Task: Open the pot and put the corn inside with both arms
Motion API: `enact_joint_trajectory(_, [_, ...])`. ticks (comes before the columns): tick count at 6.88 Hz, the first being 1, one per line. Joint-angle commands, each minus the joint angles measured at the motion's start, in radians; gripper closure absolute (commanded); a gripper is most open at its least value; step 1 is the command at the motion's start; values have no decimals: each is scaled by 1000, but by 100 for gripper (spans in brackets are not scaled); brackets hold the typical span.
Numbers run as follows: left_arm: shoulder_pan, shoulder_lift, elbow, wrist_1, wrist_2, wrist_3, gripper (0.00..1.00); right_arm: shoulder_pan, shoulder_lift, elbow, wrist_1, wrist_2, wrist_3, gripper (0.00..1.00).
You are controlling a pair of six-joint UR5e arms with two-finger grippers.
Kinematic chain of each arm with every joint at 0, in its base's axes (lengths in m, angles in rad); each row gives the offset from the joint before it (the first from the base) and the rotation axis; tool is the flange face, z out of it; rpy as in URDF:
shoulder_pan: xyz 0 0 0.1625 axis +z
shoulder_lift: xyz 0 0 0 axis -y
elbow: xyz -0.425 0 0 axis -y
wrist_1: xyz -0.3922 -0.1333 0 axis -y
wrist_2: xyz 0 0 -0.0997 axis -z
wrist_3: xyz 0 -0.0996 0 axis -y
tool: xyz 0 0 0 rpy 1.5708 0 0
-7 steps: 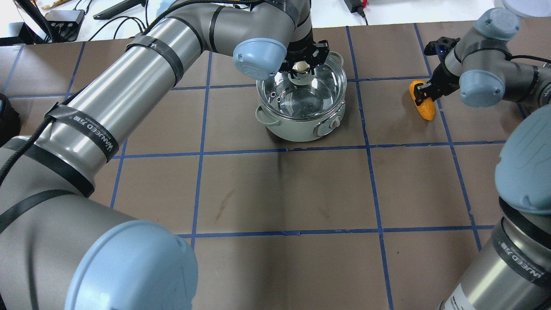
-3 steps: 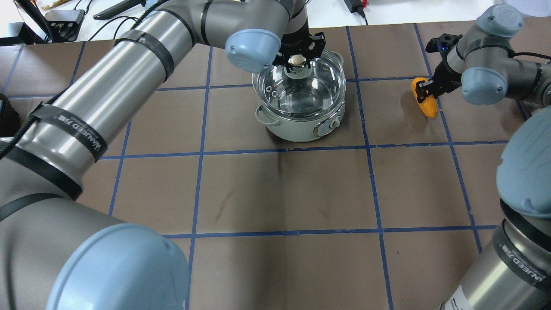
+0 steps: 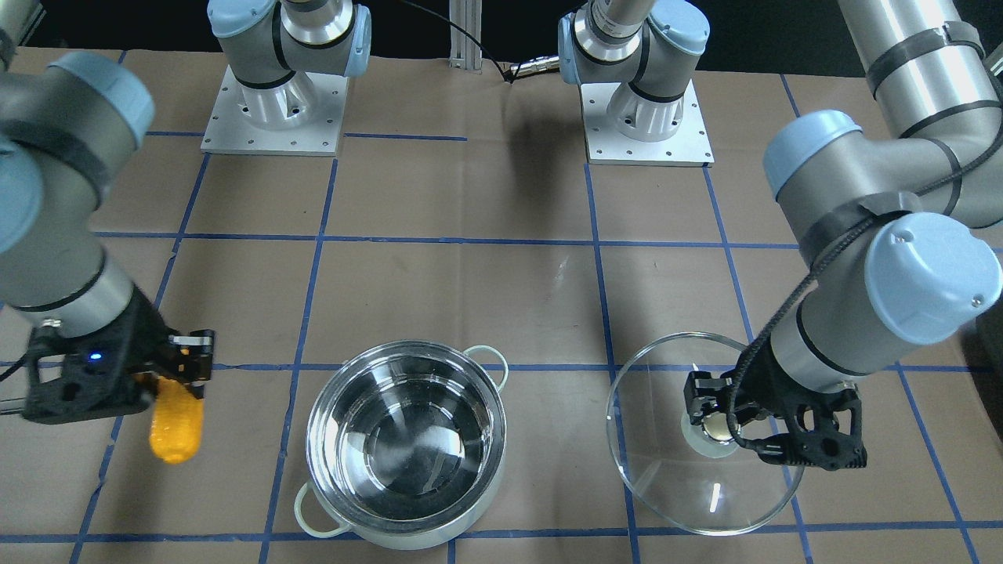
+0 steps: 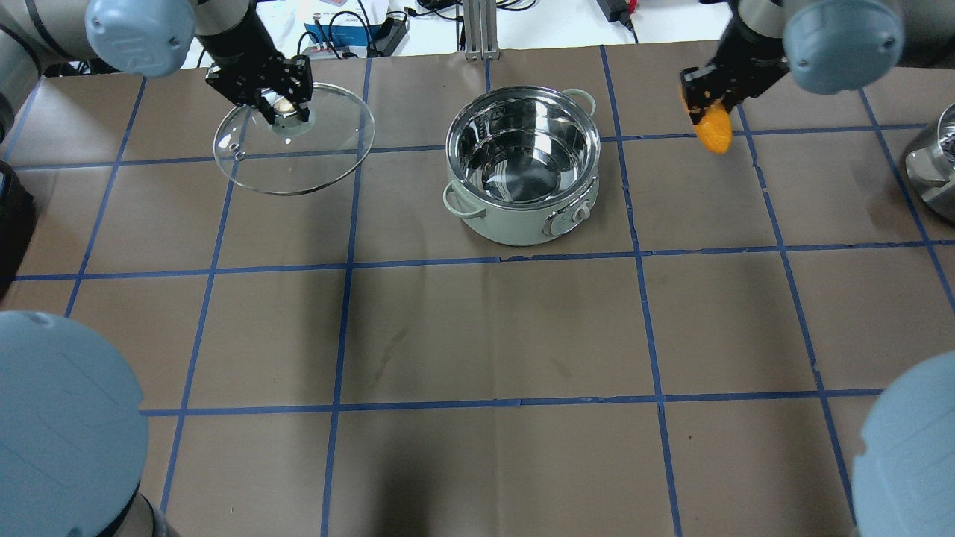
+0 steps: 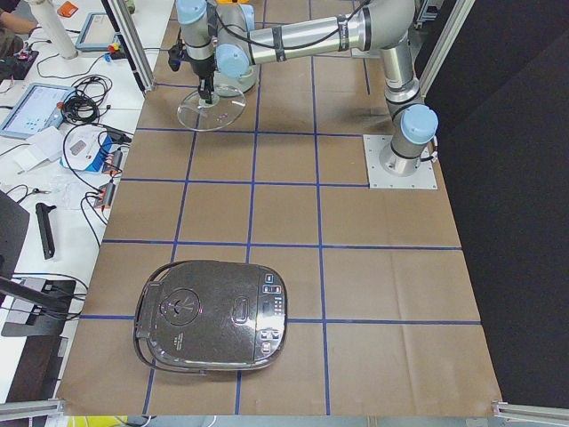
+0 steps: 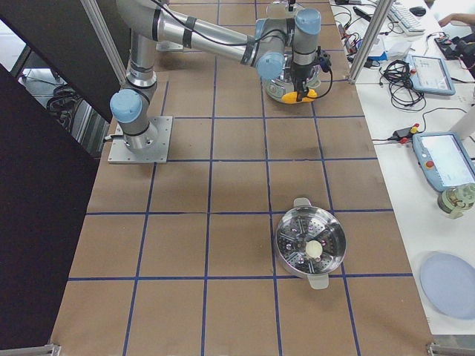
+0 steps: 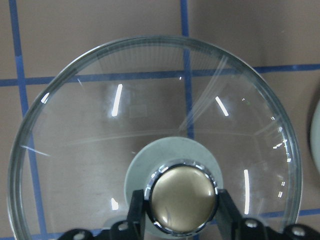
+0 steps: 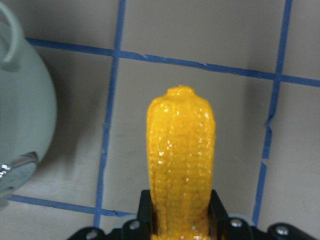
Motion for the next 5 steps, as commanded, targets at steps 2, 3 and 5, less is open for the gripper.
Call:
enact_joint_trajectory(2, [94,-37,-255,369,-72,56,85,263,107,-87,-26,-24,509,87])
enact_joint_trajectory(3, [94,-63,-249,395,-76,71,84,297,143,-90,-86,-14,570,87])
enact_joint_trajectory(5, [94,-77,-267,460,-78,56,0,322,192,-86,-115,-8,569,87])
